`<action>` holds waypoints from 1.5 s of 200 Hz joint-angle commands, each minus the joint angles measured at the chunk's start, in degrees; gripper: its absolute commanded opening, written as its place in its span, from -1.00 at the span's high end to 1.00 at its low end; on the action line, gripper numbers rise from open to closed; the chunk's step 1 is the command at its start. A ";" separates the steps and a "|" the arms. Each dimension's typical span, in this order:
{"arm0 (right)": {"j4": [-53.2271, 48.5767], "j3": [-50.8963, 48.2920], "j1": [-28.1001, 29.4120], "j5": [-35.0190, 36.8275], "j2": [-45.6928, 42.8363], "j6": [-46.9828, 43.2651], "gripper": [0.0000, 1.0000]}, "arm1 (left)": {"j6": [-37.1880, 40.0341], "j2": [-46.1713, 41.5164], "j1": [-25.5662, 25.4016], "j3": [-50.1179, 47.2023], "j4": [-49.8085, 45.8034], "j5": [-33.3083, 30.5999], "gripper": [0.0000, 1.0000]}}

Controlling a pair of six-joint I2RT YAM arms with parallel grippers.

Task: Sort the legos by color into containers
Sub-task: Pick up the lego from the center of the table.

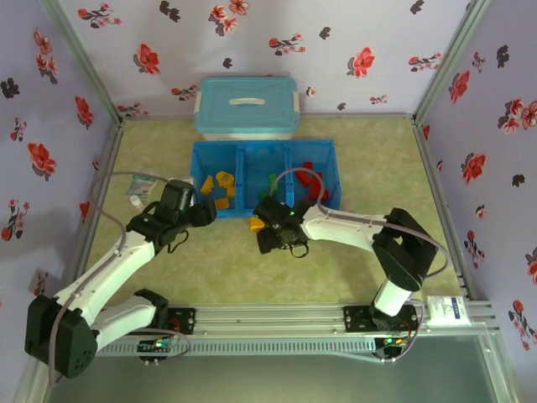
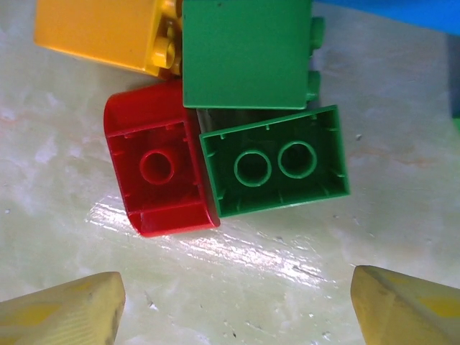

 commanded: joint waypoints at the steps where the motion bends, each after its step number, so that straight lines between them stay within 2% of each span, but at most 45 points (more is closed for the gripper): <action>1: -0.08 2.15 0.58 -0.54 2.30 1.29 -0.62 | -1.15 -3.44 -0.29 -1.72 -1.26 -0.70 -0.35; 117: 1.97 5.75 2.59 -0.32 9.99 4.40 -0.26 | -2.02 -9.42 -0.29 -5.75 -2.01 -1.76 -0.29; 170: 1.65 8.44 3.75 0.84 11.90 4.80 -0.04 | -2.48 -10.51 -0.29 -6.46 -2.27 -2.91 -0.28; 189: 0.74 9.66 3.82 1.51 12.45 4.60 0.10 | -2.79 -10.94 -0.30 -6.84 -2.07 -3.04 -0.28; 238: -1.00 11.12 4.35 2.80 11.00 4.32 0.49 | -2.76 -11.62 -0.32 -7.30 -2.23 -3.87 -0.28; 279: -4.94 13.10 5.51 5.17 6.17 3.15 0.56 | -2.46 -11.60 -0.29 -7.60 -1.39 -3.84 -0.27; 300: -8.43 14.83 5.35 9.75 2.35 1.74 0.56 | -1.55 -11.80 -0.54 -7.48 -0.36 -2.35 -0.27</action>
